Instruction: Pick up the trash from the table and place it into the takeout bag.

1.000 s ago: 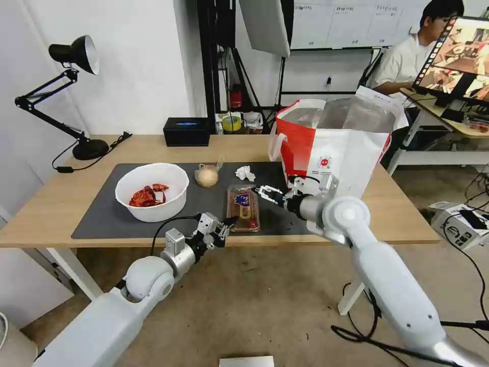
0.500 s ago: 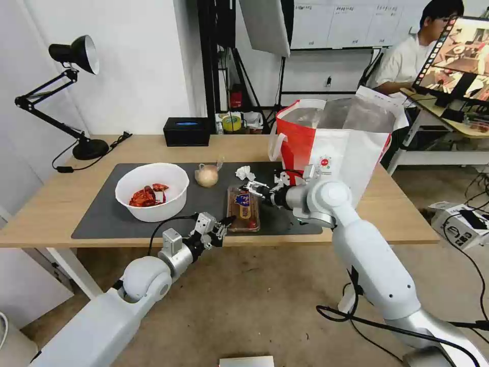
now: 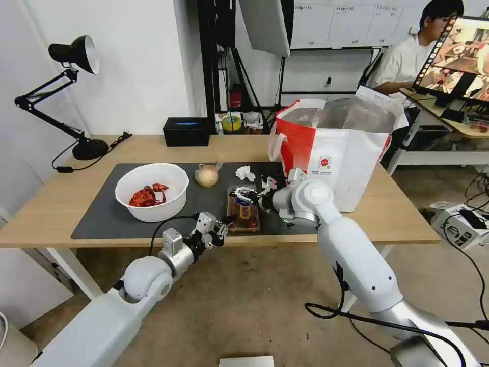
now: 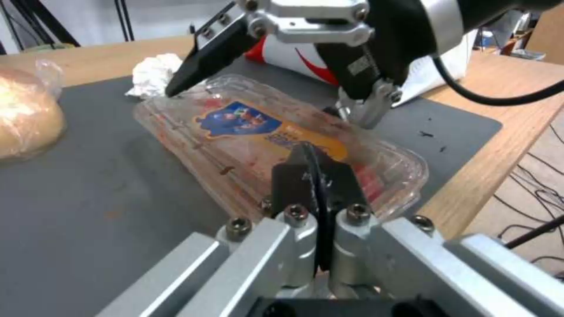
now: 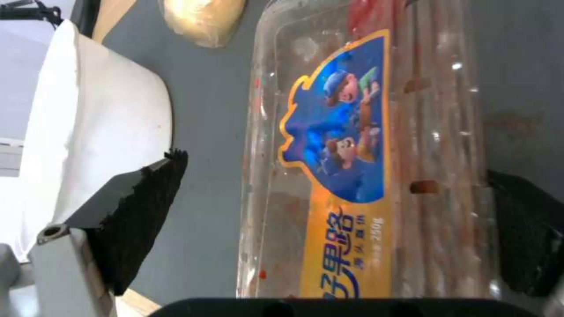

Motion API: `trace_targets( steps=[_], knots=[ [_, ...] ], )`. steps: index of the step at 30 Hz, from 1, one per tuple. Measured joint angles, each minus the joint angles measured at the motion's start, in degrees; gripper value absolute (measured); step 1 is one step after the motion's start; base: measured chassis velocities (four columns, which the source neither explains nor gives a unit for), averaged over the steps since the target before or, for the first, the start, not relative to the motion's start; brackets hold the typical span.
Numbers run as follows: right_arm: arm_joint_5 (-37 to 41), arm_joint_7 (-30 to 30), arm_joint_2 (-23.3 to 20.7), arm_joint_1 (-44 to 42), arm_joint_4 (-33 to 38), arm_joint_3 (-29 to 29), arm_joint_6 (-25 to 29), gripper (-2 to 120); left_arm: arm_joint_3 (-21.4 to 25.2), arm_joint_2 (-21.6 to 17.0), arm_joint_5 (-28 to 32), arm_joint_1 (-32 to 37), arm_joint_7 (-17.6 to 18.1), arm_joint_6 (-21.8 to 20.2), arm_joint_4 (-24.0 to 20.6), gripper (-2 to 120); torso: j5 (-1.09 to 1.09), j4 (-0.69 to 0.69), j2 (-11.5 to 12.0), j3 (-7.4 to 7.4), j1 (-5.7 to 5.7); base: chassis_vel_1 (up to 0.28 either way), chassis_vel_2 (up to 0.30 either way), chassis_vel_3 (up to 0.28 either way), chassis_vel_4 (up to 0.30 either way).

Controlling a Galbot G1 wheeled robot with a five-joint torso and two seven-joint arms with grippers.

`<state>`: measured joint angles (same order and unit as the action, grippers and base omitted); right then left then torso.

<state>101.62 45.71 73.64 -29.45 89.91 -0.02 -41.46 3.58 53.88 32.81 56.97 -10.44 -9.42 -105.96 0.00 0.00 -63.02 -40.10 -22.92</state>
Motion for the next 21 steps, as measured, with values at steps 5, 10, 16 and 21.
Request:
trace_targets(
  steps=[5, 10, 16, 21],
  knots=[
    [-0.04, -0.21, 0.44, 0.69, -1.14, -0.8, 0.06, 100, -0.04, 0.13, 0.0, 0.05, 0.0, 0.05, -0.1, 0, 0.0, -0.02, -0.01, 0.01, 0.01, 0.0, 0.0, 0.0, 0.0],
    [0.02, -0.32, 0.91, 1.28, -2.24, -1.44, 0.1, 100, -0.08, 0.04, 0.02, 0.05, 0.0, 0.12, -0.25, 0, -0.01, -0.04, -0.02, 0.02, 0.02, 0.0, 0.0, 0.0, 0.0],
    [0.32, 0.13, 0.94, 1.78, -2.79, -2.19, 0.13, 98, 0.16, -0.4, 0.3, 0.04, 0.0, 0.2, -0.48, 0, -0.01, -0.04, -0.03, 0.03, 0.02, 0.0, 0.0, 0.0, 0.0],
    [0.41, 0.61, 0.54, 1.74, -2.96, -2.74, 0.15, 80, 0.32, -0.42, 0.49, 0.25, -0.11, 0.88, -0.59, 0, -0.01, -0.05, -0.05, 0.04, 0.04, 0.0, 0.0, 0.0, 0.0]
  ],
)
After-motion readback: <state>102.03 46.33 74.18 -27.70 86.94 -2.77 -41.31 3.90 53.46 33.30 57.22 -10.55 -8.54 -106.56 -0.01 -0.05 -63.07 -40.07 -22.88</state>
